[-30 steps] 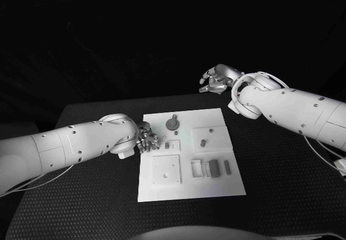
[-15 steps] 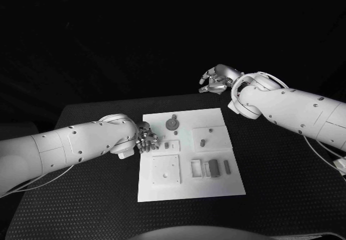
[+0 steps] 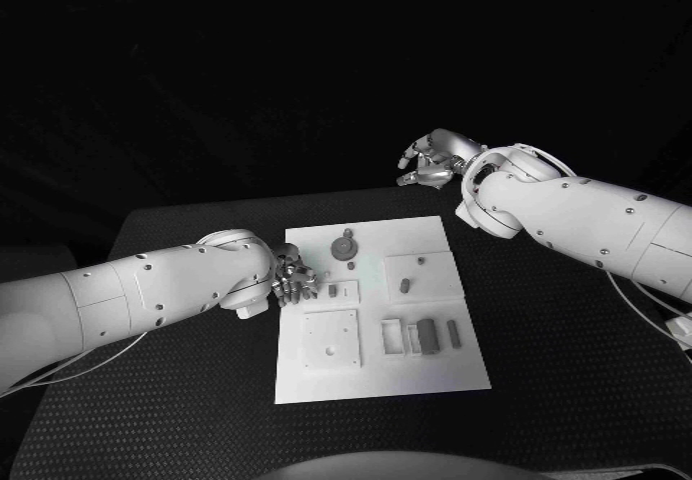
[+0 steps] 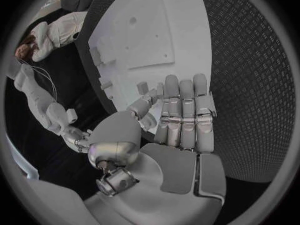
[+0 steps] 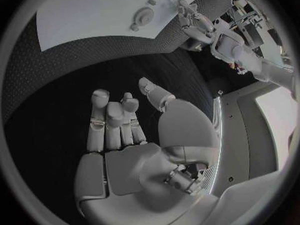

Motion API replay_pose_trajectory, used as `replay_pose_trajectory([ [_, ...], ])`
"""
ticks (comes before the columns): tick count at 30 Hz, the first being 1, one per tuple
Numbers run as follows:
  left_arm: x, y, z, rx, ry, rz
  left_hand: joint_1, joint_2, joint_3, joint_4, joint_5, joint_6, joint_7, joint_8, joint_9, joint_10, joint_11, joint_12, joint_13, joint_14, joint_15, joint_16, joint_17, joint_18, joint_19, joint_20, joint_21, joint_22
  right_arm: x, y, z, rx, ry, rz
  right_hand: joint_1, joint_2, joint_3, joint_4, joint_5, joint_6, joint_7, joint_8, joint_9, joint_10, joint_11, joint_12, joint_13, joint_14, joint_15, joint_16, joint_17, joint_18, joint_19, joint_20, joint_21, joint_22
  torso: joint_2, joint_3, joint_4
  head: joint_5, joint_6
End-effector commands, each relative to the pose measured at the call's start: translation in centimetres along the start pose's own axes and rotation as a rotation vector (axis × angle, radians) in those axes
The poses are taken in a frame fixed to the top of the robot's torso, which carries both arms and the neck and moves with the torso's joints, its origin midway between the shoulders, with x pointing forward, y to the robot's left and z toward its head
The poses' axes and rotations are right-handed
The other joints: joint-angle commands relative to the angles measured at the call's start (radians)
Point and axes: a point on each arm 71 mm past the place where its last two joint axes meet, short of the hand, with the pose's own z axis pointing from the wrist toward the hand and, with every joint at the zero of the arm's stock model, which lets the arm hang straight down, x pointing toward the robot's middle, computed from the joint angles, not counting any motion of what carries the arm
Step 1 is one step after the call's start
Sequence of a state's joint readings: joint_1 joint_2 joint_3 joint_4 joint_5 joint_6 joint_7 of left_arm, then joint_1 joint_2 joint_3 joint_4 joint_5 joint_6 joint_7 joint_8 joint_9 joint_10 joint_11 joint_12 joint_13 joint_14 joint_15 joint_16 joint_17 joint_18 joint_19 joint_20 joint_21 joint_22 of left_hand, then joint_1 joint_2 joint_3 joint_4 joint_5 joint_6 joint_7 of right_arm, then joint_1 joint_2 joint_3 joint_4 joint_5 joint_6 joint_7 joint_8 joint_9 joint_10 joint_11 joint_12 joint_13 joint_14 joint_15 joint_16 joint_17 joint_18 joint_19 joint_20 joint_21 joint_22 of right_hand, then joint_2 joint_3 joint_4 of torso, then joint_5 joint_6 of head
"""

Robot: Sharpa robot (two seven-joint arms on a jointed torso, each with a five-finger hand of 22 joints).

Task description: Assemble the parts on the task board

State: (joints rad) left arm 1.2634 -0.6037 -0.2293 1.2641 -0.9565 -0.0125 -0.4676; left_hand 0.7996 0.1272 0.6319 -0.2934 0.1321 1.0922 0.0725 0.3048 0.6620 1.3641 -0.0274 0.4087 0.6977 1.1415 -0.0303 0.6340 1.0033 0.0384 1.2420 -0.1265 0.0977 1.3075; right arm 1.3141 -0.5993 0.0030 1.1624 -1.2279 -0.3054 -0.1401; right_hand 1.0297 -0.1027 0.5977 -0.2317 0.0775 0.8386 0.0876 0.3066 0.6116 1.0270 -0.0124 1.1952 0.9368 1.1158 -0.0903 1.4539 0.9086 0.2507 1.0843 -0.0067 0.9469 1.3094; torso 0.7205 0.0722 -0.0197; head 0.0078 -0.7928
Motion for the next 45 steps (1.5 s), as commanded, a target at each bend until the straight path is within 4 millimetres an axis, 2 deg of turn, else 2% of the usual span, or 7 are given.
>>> replay_pose_trajectory([
  [1,0.07,-0.12,0.07,0.015,-0.037,0.004,0.019,0.013,0.007,0.002,0.001,0.004,-0.001,0.004,0.0,-0.003,-0.003,-0.003,0.001,0.001,0.003,0.006,-0.001,0.015,-0.002,0.0,0.006,0.024,0.1,0.07,-0.02,-0.009,0.01,-0.002,-0.004,0.005,-0.001,0.003,0.002,0.106,0.037,-0.006,0.001,-0.081,0.028,0.001,-0.001,-0.009,0.001,-0.006,0.001,0.011,-0.005,0.002,-0.006,0.015,0.0,-0.0002,0.0003,0.0,-0.001],
  [9,0.13,-0.01,-0.14,0.021,-0.042,0.003,0.028,0.012,0.012,0.001,-0.012,0.004,-0.001,0.004,0.0,-0.001,-0.004,-0.004,0.0,0.003,0.002,0.007,-0.002,0.015,-0.001,-0.001,0.009,0.024,0.09,-0.01,-0.04,-0.007,0.011,-0.002,-0.005,0.005,-0.001,0.003,0.002,0.106,0.037,-0.006,0.001,-0.081,0.028,0.001,-0.001,-0.009,0.001,-0.006,0.001,0.011,-0.005,0.002,-0.007,0.015,0.0,0.0,0.0001,0.0,-0.002],
  [23,0.41,-0.12,-0.13,0.019,-0.027,0.009,0.031,0.008,0.015,0.002,0.006,0.006,-0.001,0.005,0.0,0.001,-0.004,-0.004,0.0,0.004,0.003,0.009,-0.003,0.015,0.0,0.0,0.011,0.025,0.15,-0.04,-0.05,-0.007,0.017,0.0,-0.006,0.005,-0.001,0.004,0.002,0.106,0.037,-0.007,0.001,-0.081,0.028,0.002,-0.001,-0.009,0.001,-0.007,0.001,0.011,-0.006,0.002,-0.007,0.015,0.0,0.0008,-0.0002,0.0,-0.004],
  [28,0.52,-0.16,-0.11,0.014,-0.018,0.014,0.028,0.001,0.012,0.004,-0.01,0.004,0.0,0.004,-0.001,0.0,-0.004,-0.005,0.0,0.002,0.003,0.008,-0.004,0.014,-0.001,0.0,0.012,0.024,0.16,-0.04,-0.04,-0.007,0.017,0.0,-0.007,0.005,-0.002,0.004,0.002,0.106,0.037,-0.007,0.001,-0.081,0.028,0.002,-0.002,-0.009,0.001,-0.007,0.001,0.011,-0.006,0.002,-0.007,0.015,0.0,0.001,-0.0002,0.0,-0.006],
  [37,0.69,-0.08,-0.11,0.009,-0.001,0.016,0.02,-0.035,0.004,0.007,0.008,-0.001,0.002,0.001,-0.004,-0.006,0.0,-0.01,-0.002,-0.004,0.005,0.004,-0.008,0.013,-0.007,0.002,0.009,0.023,0.19,-0.05,-0.03,-0.007,0.018,0.001,-0.008,0.004,-0.002,0.005,0.002,0.106,0.037,-0.007,0.001,-0.081,0.028,0.002,-0.002,-0.009,0.001,-0.007,0.001,0.011,-0.006,0.003,-0.007,0.015,0.0,0.0012,0.0003,0.0,-0.009],
  [40,0.75,-0.06,-0.11,0.009,0.004,0.018,0.004,-0.067,-0.011,0.016,0.005,-0.001,0.003,0.0,-0.005,-0.007,0.0,-0.011,-0.002,-0.006,0.006,0.003,-0.009,0.013,-0.007,0.002,0.008,0.022,0.18,-0.07,-0.04,-0.007,0.017,0.001,-0.009,0.004,-0.002,0.006,0.002,0.105,0.037,-0.007,0.001,-0.082,0.028,0.002,-0.002,-0.009,0.002,-0.007,0.001,0.011,-0.006,0.003,-0.007,0.015,0.0,0.0009,0.0,0.001,-0.009],
  [45,0.76,-0.02,-0.12,0.008,0.004,0.017,-0.013,-0.096,-0.034,0.022,0.007,-0.003,0.004,-0.001,-0.006,-0.009,0.001,-0.014,-0.003,-0.008,0.006,0.003,-0.011,0.014,-0.008,0.003,0.006,0.022,0.18,-0.08,-0.05,-0.007,0.017,0.002,-0.01,0.003,-0.003,0.007,0.002,0.105,0.038,-0.007,0.001,-0.082,0.028,0.002,-0.002,-0.01,0.002,-0.007,0.001,0.011,-0.006,0.003,-0.007,0.015,0.0,0.0007,-0.0006,0.001,-0.01],
])
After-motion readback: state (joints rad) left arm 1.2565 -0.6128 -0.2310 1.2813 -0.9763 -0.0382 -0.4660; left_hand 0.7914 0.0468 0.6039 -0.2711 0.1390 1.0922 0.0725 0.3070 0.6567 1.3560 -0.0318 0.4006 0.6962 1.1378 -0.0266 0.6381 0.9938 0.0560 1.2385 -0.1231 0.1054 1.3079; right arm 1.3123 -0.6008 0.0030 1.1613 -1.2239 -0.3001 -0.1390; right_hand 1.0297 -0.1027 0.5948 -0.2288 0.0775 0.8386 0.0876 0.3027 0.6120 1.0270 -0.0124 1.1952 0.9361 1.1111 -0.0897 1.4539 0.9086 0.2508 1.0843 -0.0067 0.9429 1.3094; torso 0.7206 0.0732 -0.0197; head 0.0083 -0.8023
